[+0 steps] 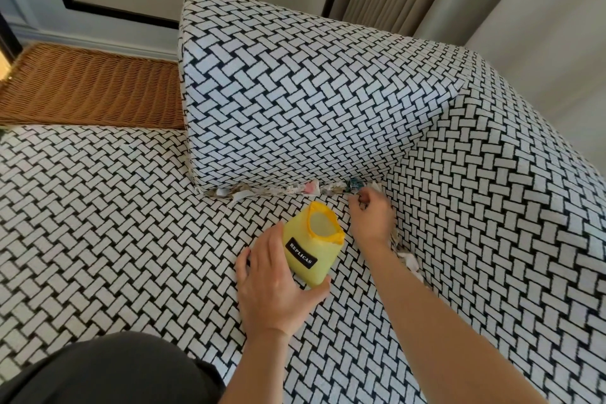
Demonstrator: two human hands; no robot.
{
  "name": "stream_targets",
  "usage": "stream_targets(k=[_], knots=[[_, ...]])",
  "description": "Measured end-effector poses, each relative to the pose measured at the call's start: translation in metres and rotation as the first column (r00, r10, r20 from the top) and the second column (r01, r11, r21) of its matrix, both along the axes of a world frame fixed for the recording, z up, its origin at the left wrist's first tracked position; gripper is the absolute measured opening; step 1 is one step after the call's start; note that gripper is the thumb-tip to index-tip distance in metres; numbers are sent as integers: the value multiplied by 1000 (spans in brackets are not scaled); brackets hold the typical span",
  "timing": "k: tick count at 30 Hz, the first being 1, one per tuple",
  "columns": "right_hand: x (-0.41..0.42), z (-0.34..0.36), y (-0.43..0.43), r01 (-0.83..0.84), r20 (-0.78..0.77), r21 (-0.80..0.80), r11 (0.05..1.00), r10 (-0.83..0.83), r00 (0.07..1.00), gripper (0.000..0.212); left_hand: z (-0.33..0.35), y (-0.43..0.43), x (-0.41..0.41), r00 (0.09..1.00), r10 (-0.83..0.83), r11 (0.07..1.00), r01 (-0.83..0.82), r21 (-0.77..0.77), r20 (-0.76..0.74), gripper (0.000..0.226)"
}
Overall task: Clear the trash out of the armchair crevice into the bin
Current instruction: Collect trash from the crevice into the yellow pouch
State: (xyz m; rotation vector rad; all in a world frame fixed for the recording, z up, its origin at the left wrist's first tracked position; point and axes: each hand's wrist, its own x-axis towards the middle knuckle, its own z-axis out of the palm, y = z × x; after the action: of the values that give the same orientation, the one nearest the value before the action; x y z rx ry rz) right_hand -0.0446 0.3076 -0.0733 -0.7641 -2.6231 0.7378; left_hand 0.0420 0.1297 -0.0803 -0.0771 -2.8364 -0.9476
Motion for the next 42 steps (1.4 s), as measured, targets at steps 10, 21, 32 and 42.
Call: stream_targets(k=[10, 21, 32, 42], knots=[[-29, -7, 6, 93, 144, 125, 988, -110, 983, 25, 0, -1, 1, 1000, 0, 1000, 1, 12, -27, 99], [76, 55, -43, -116, -149, -652, 749, 23, 989, 15, 1, 0, 0, 1000, -13, 999, 13, 30, 11, 97], [61, 63, -47, -343, -84, -428, 836, 341, 936, 21, 1, 0, 1, 1000, -11, 1000, 11, 8, 18, 99], [19, 3, -31, -240, 139, 216, 946, 214, 967, 37, 1, 1, 2, 1000, -5, 1000, 5, 8, 10, 101]])
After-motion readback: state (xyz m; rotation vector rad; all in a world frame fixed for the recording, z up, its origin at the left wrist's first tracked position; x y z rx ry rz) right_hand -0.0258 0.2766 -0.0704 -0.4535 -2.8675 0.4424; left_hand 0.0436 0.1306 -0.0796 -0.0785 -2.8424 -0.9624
